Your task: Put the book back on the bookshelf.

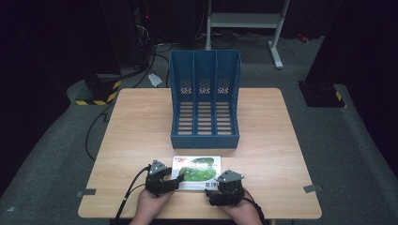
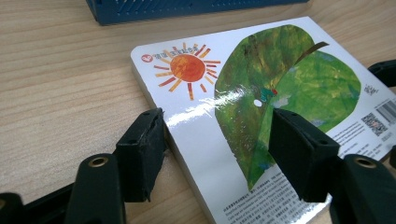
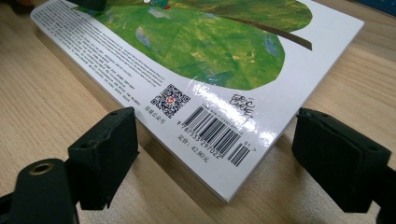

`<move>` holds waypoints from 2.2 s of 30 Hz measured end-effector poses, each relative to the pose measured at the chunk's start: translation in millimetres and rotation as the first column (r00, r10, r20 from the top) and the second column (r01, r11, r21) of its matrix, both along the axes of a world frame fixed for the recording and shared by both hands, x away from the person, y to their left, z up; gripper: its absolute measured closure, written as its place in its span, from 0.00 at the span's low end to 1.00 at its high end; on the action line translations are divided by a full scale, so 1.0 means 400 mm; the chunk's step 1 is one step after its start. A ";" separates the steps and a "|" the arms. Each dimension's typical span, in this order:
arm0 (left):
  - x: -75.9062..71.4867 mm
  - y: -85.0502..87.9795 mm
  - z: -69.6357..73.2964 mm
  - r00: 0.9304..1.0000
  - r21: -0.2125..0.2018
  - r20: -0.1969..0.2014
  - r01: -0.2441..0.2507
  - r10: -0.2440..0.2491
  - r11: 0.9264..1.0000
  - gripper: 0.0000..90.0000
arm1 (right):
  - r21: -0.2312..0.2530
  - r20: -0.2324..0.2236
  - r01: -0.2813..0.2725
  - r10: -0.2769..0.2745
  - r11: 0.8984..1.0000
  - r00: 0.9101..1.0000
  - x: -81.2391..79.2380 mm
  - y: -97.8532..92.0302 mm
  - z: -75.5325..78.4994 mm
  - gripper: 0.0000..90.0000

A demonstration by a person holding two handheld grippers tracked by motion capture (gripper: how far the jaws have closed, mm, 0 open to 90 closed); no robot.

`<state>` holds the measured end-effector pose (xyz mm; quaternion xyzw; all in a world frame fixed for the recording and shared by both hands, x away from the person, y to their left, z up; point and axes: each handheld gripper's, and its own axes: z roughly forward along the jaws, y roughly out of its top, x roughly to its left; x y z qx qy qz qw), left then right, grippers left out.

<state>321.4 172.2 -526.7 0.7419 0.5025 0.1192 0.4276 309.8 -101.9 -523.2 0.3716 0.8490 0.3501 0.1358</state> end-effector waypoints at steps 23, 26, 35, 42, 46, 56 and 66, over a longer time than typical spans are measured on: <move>-0.015 0.027 0.021 0.998 -0.168 0.027 -0.046 0.051 0.985 0.47 | 0.014 -0.013 0.000 0.000 1.000 1.000 0.003 0.000 0.000 0.12; -0.020 0.026 0.031 0.997 -0.159 0.059 -0.038 0.048 0.986 0.47 | 0.014 -0.013 -0.002 0.002 1.000 1.000 0.004 0.002 0.000 0.11; -0.035 0.025 0.055 0.989 -0.184 0.140 -0.012 0.038 0.983 0.49 | -0.018 0.003 0.004 -0.004 1.000 1.000 0.000 0.009 -0.002 0.11; -0.037 0.025 0.056 0.989 -0.177 0.145 -0.007 0.033 0.984 0.50 | 0.004 0.002 0.024 -0.024 1.000 1.000 0.000 0.003 -0.001 0.15; -0.036 0.026 0.055 0.990 -0.173 0.140 -0.003 0.028 0.985 0.50 | 0.008 0.003 0.028 -0.028 1.000 1.000 -0.001 0.003 -0.001 0.15; -0.030 0.030 0.045 0.993 -0.166 0.114 0.001 0.019 0.986 0.50 | 0.011 0.004 0.029 -0.029 1.000 1.000 -0.003 0.001 -0.001 0.16; -0.019 0.034 0.034 0.997 -0.175 0.073 0.005 0.008 0.985 0.47 | 0.040 -0.007 0.042 -0.041 0.998 0.999 -0.001 -0.006 -0.001 0.20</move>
